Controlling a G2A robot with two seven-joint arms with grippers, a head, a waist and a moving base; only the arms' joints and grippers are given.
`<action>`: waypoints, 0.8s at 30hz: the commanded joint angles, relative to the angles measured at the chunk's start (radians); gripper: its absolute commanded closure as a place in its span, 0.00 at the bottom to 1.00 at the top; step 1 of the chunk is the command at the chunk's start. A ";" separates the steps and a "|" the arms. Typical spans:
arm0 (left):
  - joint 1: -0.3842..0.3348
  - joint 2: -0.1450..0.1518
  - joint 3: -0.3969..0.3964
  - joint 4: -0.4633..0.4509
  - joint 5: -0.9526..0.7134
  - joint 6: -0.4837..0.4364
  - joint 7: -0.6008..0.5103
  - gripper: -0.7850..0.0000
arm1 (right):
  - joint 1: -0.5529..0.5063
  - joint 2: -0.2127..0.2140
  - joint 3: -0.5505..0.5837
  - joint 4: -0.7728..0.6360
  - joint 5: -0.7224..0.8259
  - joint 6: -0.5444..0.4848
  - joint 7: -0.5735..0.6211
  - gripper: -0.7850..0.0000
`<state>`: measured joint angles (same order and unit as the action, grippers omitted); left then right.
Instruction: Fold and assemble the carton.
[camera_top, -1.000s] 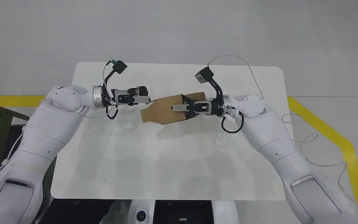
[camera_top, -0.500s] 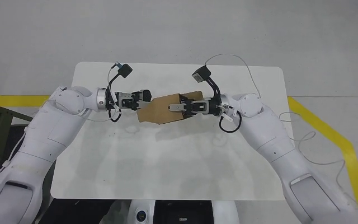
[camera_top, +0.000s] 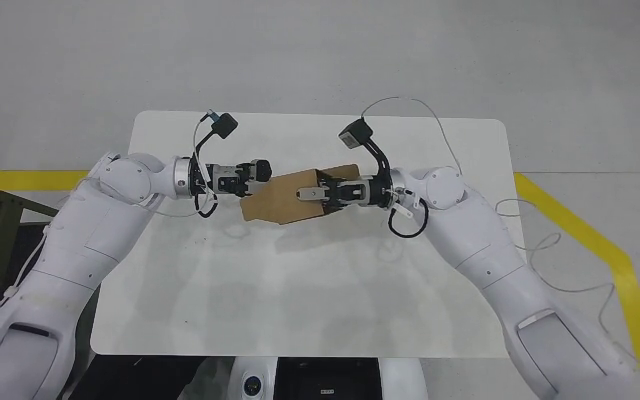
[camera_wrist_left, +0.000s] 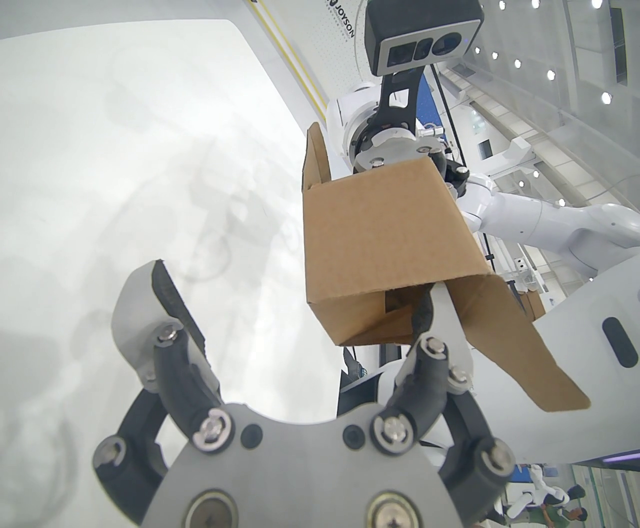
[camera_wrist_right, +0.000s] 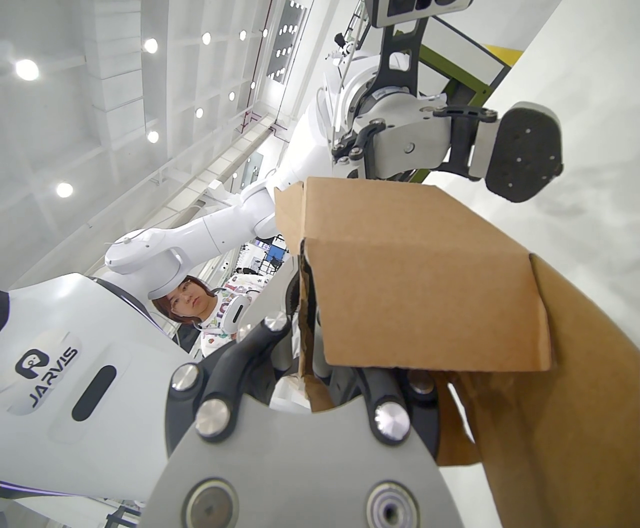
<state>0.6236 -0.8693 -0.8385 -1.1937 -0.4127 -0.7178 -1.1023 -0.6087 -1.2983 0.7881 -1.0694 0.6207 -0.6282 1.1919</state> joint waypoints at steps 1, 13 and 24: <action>-0.001 0.000 0.000 0.000 -0.001 0.000 0.000 0.00 | 0.000 0.000 -0.002 0.001 0.001 -0.001 -0.001 1.00; 0.000 0.006 -0.007 0.005 -0.015 -0.001 0.001 0.00 | 0.003 0.005 0.008 0.038 -0.016 -0.018 -0.018 1.00; 0.009 0.023 -0.041 0.005 -0.040 -0.002 0.002 0.00 | -0.004 0.022 0.064 0.103 -0.107 -0.014 -0.080 1.00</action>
<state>0.6309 -0.8480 -0.8770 -1.1829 -0.4515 -0.7201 -1.1000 -0.6126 -1.2769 0.8508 -0.9653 0.5259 -0.6480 1.1193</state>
